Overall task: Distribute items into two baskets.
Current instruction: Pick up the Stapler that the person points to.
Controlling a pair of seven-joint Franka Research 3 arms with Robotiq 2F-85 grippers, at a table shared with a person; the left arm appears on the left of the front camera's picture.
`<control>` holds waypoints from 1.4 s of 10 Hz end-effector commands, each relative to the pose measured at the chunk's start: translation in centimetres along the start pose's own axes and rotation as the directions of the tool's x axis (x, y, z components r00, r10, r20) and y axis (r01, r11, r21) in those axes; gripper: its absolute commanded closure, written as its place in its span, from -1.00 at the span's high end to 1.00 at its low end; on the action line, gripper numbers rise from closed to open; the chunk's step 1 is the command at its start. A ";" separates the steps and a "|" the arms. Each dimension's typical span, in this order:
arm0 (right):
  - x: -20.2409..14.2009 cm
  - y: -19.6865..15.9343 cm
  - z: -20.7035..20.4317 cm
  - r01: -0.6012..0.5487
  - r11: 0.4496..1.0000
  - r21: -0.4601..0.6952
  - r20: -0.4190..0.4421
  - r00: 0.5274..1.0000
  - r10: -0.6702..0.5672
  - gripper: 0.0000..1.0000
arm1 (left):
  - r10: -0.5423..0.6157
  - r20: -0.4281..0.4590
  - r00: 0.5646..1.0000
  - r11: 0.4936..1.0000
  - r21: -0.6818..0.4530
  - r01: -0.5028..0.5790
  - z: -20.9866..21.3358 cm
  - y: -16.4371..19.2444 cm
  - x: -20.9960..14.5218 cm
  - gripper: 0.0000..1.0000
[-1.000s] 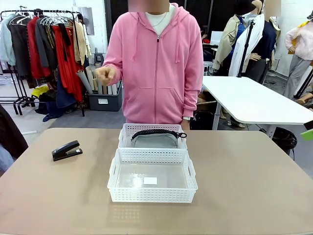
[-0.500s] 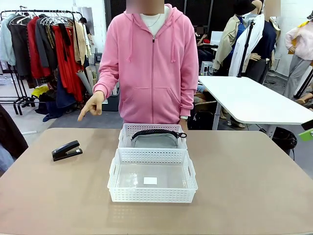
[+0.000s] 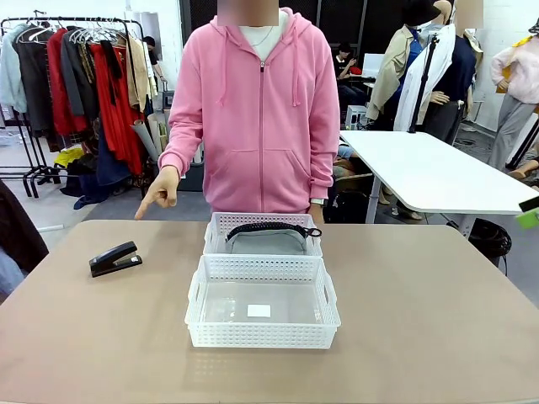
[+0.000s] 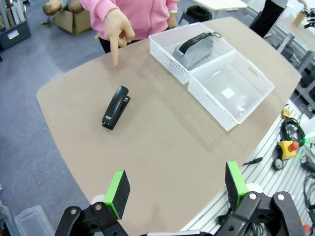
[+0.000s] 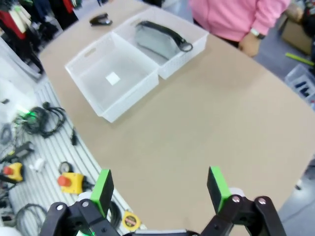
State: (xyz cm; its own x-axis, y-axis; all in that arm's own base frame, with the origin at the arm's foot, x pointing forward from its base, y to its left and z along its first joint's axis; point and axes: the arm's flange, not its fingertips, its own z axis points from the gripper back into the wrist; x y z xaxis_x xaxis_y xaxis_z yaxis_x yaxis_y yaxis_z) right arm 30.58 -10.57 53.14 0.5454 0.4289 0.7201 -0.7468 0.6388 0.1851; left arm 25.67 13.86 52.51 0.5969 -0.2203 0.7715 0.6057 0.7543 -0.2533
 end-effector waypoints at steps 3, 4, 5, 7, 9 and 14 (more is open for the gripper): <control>3.0 -4.2 1.7 0.041 0.980 0.193 0.030 0.998 -0.048 1.00 | -0.002 0.008 1.000 1.000 -0.007 0.002 0.0 0.0 0.0 1.00; 3.3 -5.6 1.7 0.058 0.969 0.239 0.045 0.997 -0.070 1.00 | -0.002 0.008 1.000 1.000 -0.007 0.002 0.0 0.0 0.0 1.00; 3.5 -6.5 1.6 0.065 0.963 0.263 0.063 0.994 -0.084 1.00 | -0.002 0.008 1.000 1.000 -0.007 0.002 0.0 0.0 0.0 1.00; 3.3 -6.6 1.4 0.068 0.958 0.278 0.063 0.994 -0.089 1.00 | -0.002 0.008 1.000 1.000 -0.007 0.002 0.0 0.0 0.0 1.00; 3.4 -5.6 1.0 0.087 0.966 0.243 0.042 0.994 -0.100 1.00 | -0.002 0.008 1.000 1.000 -0.007 0.002 0.0 0.0 0.0 1.00; 3.4 -5.6 1.0 0.087 0.966 0.243 0.042 0.994 -0.100 1.00 | 0.001 -0.006 1.000 1.000 0.012 0.000 -0.8 0.6 1.5 1.00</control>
State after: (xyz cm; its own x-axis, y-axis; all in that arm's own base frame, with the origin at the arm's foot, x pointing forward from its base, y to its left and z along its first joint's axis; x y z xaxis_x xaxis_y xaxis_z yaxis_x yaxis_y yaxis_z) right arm 36.41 -13.49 55.38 0.6241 0.3501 0.6985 -0.7506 0.5169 0.4116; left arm 25.94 13.81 52.53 0.5987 -0.2232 0.7693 0.6040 0.7565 -0.2506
